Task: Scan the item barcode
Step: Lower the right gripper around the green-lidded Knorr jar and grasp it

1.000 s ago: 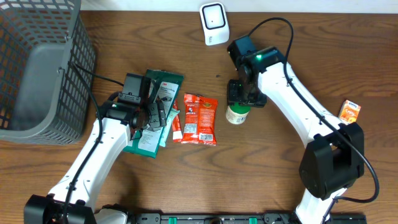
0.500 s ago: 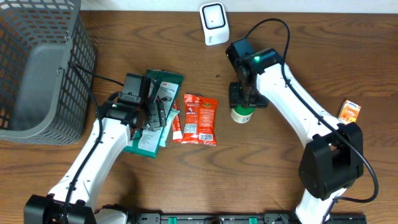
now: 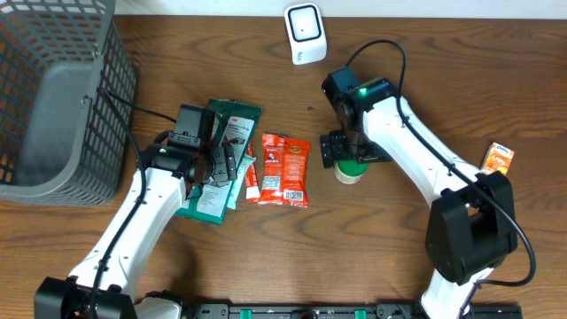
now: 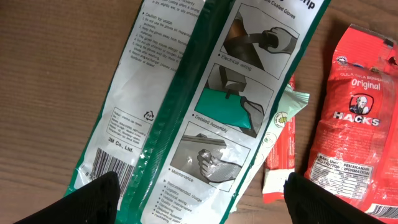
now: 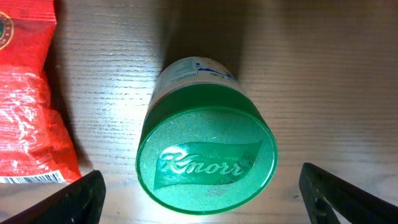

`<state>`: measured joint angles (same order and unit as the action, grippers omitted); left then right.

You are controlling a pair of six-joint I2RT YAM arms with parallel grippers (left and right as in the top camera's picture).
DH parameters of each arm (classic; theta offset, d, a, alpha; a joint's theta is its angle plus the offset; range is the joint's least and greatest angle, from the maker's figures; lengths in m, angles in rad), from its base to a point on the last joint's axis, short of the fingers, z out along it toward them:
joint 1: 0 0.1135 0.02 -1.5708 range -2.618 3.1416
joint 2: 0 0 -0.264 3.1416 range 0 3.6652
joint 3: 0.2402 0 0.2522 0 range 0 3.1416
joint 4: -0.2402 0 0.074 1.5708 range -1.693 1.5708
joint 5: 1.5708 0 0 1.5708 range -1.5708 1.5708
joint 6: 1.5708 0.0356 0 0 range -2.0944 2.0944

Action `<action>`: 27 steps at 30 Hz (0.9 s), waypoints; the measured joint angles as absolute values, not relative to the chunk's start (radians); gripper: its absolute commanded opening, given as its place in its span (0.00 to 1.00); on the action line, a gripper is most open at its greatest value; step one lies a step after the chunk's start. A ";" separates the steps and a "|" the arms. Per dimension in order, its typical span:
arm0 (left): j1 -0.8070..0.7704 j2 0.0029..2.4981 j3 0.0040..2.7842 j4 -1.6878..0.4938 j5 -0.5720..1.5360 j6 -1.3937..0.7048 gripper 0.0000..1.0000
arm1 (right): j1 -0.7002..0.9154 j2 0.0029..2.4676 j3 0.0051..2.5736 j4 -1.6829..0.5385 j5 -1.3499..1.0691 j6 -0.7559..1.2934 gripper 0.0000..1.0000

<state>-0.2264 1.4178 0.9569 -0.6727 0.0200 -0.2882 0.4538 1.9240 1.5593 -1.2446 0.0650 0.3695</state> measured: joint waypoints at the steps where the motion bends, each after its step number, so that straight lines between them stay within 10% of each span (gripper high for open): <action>1: -0.226 1.418 0.957 -0.673 0.020 -0.288 0.85 | 0.452 1.924 1.580 -1.280 0.065 0.361 0.95; 27: -0.226 1.418 0.957 -0.673 0.020 -0.288 0.85 | 0.412 1.921 1.541 -1.190 -0.030 0.249 0.93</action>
